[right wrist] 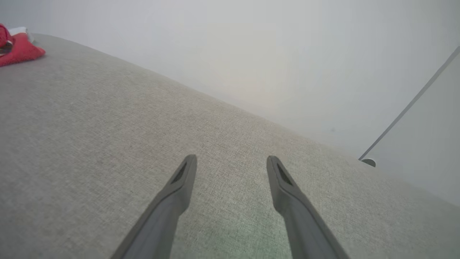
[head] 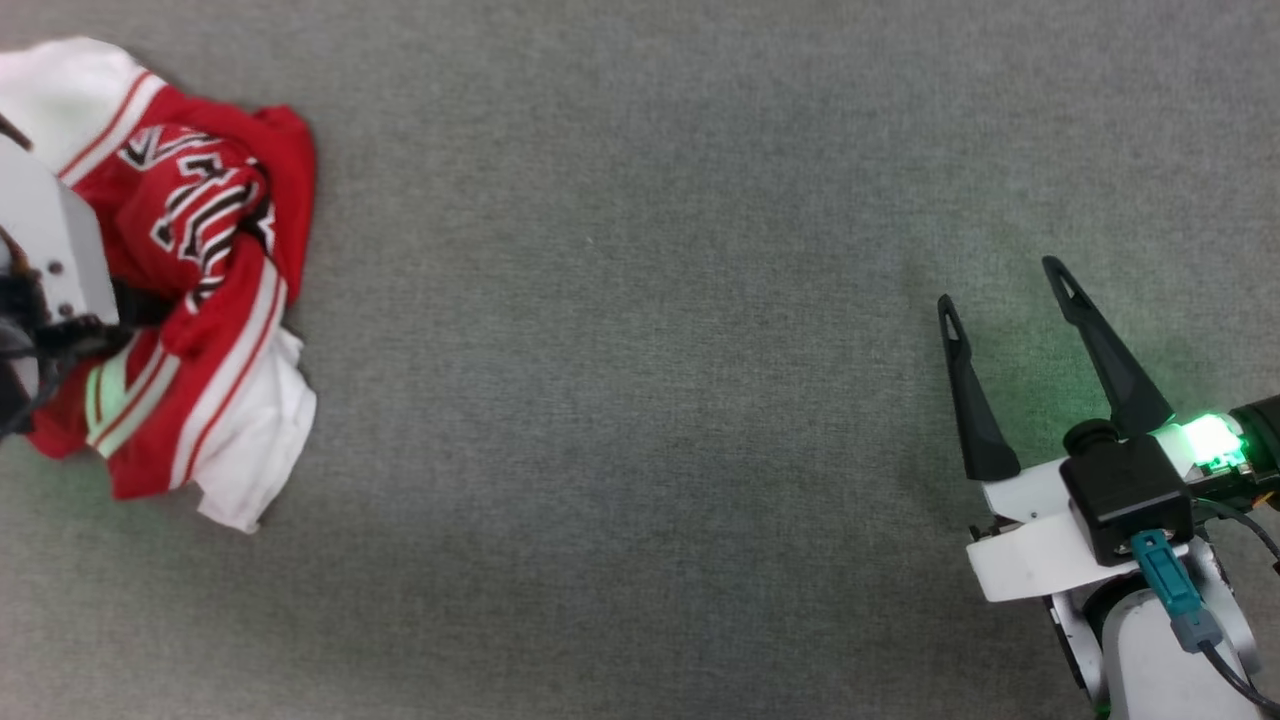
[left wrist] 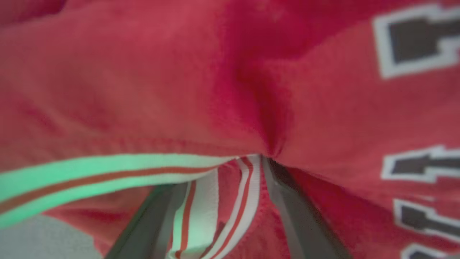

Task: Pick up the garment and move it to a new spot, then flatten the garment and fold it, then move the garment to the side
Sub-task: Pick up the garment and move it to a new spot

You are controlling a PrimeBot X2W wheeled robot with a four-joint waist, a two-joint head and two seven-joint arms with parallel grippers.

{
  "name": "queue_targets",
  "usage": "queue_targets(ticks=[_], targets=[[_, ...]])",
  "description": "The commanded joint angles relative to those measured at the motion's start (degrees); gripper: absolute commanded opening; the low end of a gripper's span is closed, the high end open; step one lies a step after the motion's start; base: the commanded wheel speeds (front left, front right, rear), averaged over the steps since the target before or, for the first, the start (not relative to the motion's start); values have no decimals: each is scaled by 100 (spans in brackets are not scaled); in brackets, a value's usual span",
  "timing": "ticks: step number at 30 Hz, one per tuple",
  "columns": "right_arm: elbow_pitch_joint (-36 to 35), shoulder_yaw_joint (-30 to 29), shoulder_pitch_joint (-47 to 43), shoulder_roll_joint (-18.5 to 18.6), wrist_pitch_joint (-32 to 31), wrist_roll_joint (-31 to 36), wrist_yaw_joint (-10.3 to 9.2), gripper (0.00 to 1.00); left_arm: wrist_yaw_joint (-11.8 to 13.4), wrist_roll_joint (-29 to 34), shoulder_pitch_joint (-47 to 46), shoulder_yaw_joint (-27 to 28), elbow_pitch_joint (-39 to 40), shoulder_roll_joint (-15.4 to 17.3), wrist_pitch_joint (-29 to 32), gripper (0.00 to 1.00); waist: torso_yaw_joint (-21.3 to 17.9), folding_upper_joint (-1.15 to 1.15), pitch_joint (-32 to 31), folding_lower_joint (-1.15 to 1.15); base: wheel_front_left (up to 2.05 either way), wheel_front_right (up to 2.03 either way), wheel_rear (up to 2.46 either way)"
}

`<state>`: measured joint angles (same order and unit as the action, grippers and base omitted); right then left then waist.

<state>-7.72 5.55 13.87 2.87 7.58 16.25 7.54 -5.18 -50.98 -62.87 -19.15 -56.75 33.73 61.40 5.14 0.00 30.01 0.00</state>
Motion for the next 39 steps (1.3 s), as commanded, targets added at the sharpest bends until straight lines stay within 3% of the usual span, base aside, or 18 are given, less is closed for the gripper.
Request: queue_targets(ticks=[1, 2, 3, 8, 19, 22, 35, 39], targets=[[-55, -30, 82, 1, -6, 13, -9, 100, 31, 38, 355, -187, -223, -553, -205, 100, -135, 0, 225, 0, 0, 0, 0], [-70, -31, 77, 1, -26, 29, -9, 100, 15, 25, 382, -211, -279, -634, -258, 18, -127, 0, 229, 0, 0, 0, 0], [-81, -49, 77, 1, -30, 17, -9, 100, 50, 4, 390, -196, -348, -704, -320, 0, -118, 0, 226, 0, 0, 0, 0], [11, -65, 85, 1, 2, -80, -9, 100, -33, 55, 274, -209, -487, -732, -689, 0, -52, 0, 53, 0, 0, 0, 0], [768, 67, -2, 1, 331, -602, -9, 100, -184, 175, -621, -175, -349, 21, -1046, 0, -29, 0, -876, 0, 0, 0, 0], [925, 80, -27, 1, 378, -685, -9, 100, -183, 238, -776, -228, -319, 60, -995, 0, -34, 0, -1065, 0, 0, 0, 0], [1701, 30, -170, 0, 644, -1102, -9, 100, -90, 630, -1668, -614, 234, -70, -809, 0, -6, 0, -2171, 0, 0, 0, 0], [1827, -69, -216, 0, 689, -1178, -9, 100, -52, 632, -1772, -718, 407, -246, -611, 0, 17, 0, -2419, 0, 0, 0, 0]])
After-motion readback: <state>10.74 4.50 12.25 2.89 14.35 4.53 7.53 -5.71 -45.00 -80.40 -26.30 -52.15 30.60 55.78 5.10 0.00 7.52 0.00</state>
